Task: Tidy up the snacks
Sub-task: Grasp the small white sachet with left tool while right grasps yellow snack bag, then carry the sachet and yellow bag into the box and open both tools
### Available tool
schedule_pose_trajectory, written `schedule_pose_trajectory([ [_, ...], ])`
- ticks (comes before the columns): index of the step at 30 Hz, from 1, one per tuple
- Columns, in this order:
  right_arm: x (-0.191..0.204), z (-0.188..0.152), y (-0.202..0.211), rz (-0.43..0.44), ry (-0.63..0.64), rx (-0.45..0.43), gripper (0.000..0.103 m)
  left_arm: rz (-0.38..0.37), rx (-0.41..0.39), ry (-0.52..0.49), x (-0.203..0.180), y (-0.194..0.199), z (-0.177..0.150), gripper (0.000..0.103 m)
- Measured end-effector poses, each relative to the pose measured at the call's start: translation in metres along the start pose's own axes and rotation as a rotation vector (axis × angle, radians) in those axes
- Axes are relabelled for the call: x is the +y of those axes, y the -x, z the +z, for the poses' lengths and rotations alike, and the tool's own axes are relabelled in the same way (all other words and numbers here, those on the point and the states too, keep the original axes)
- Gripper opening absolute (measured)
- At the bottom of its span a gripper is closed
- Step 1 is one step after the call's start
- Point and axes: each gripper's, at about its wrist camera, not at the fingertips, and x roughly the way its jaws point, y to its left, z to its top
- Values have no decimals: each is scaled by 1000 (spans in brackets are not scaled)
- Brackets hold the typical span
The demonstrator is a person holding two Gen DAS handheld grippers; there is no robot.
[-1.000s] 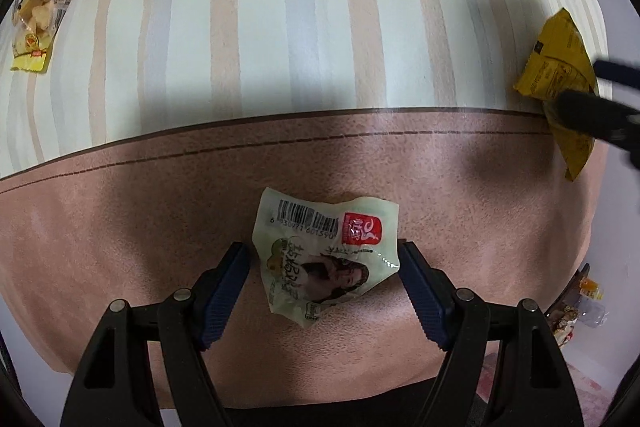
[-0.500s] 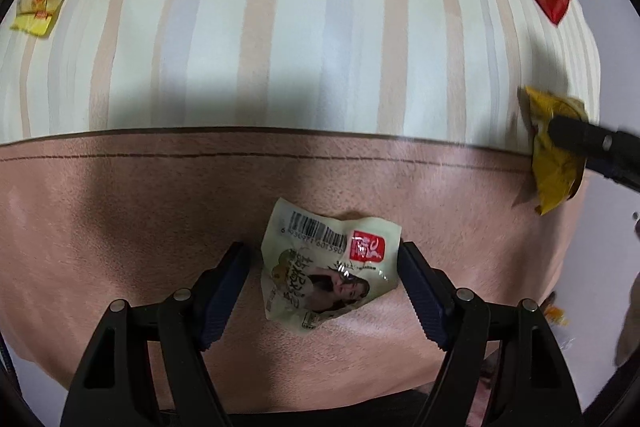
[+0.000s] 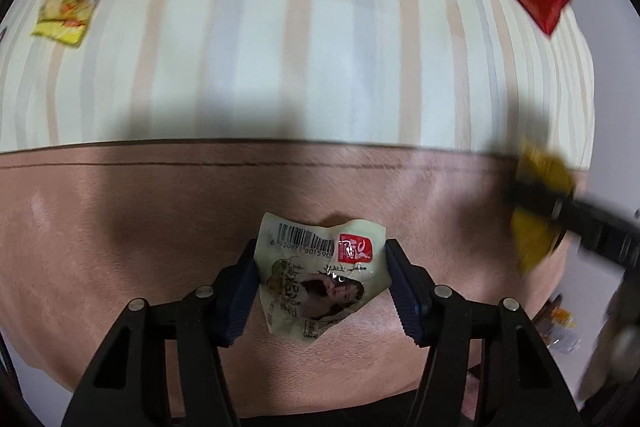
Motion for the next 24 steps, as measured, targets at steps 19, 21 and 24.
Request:
schedule_pose_trajectory([
  [19,49,-24,-11,2,52,-28,56,-15,-50,16,0,22,29,57],
  [21,55,-19,4,34,55,-53,56,-56,-73,3,-9,41,36,57],
  [24,58,-3,46,80,74,-119,56,-88,-141,-24,-22,78,53,57],
])
